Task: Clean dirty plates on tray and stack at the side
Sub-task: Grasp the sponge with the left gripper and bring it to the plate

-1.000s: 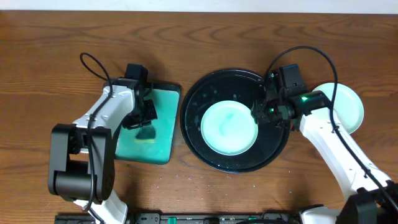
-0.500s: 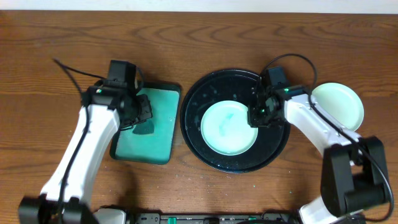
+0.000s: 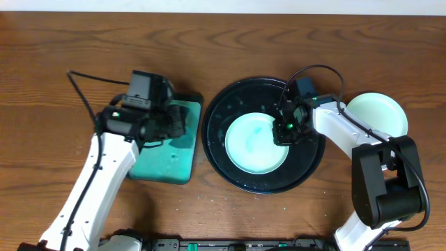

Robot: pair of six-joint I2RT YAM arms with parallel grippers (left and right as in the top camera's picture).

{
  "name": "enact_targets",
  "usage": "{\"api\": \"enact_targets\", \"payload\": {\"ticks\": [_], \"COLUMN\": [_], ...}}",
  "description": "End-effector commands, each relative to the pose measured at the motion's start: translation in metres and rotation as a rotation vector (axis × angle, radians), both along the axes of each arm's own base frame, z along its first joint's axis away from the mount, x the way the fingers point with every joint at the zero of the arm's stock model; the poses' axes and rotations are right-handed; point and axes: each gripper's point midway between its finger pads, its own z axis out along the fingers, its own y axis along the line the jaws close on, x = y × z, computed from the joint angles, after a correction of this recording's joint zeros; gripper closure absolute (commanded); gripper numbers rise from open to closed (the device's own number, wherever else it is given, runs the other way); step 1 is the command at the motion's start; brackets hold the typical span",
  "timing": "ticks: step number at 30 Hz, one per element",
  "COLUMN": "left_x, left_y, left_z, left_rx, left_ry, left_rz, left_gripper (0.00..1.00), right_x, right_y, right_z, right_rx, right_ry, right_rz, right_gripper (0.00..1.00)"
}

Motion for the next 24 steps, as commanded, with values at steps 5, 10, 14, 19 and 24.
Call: {"api": "enact_targets", "payload": {"ticks": [5,10,14,19,24], "left_x": [0.001,0.001,0.005,0.013,0.017], "left_y": [-0.036,-0.047,-0.032,-0.050,-0.104], "left_z": [0.007,0.010,0.005,0.009,-0.004], "left_rx": [-0.030,-0.036,0.042,-0.024,-0.133], "left_ry": [-0.062,-0.088,-0.096,-0.115,-0.093], "left_rz": [-0.119,-0.146,-0.106,-0.089,-0.148], "left_gripper": [0.93,0.93,0.93,0.93,0.93], "right_x": [0.017,0.007,-0.014,-0.025,-0.028], "right_y": [-0.030,-0.053,-0.035,-0.011,-0.009], "right_z": [0.055,0.047,0.021,0.005,-0.002], "right_rx": [-0.088,-0.138,-0.063,0.039,0.043], "right_ry": [-0.181,-0.123,-0.036,-0.030,-0.029], "right_rz": [-0.079,-0.149,-0.096,-0.036,-0.059], "right_gripper": [0.79,0.77,0.76,0.80,0.94]}}
